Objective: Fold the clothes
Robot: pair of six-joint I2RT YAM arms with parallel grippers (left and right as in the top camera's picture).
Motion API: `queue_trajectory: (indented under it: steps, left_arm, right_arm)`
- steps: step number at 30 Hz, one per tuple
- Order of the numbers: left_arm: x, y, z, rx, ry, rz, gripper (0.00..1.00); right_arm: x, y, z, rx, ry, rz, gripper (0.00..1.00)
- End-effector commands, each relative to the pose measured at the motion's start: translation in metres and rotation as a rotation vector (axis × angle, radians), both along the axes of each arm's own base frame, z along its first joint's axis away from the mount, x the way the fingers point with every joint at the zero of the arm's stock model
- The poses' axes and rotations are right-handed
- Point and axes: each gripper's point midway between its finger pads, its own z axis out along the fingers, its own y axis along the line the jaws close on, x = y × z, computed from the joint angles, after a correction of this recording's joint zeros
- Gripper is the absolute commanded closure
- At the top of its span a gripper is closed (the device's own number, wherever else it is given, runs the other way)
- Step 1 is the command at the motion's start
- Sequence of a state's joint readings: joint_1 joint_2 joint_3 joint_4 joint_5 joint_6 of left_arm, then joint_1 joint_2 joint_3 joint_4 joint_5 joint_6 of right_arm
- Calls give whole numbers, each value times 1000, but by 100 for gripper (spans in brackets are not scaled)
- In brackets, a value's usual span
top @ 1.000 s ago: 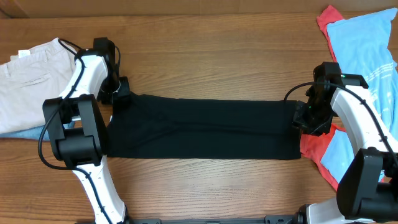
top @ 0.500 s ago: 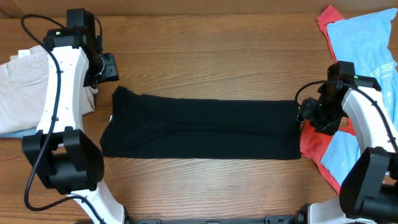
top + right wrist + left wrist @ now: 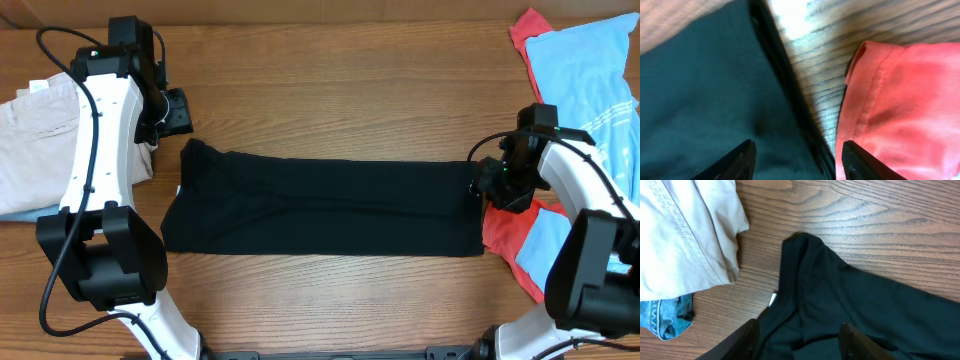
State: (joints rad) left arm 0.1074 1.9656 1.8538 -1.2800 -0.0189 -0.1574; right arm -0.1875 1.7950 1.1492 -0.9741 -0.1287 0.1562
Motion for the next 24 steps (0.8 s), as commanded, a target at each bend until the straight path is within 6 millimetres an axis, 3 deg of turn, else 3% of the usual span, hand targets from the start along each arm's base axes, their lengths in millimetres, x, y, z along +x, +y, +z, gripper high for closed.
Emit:
queue_trajectory:
  steps: [1,9,16,24]
  left_arm:
    - [-1,-1,-3,-14,8,5,46]
    - [-1,-1,-3,-14,8,4,46]
    - [-1,-1,-3,-14,10,4,46]
    - [-1,-1,-3,-13,12,1,46]
  right_arm:
    - [-12,6,-17,25,43,8,41]
    - [-25,29,-38,145,38,4,41]
    - [-33,32,-49,157,38,3,42]
    - [-20,33,-49,167,-17,6,43]
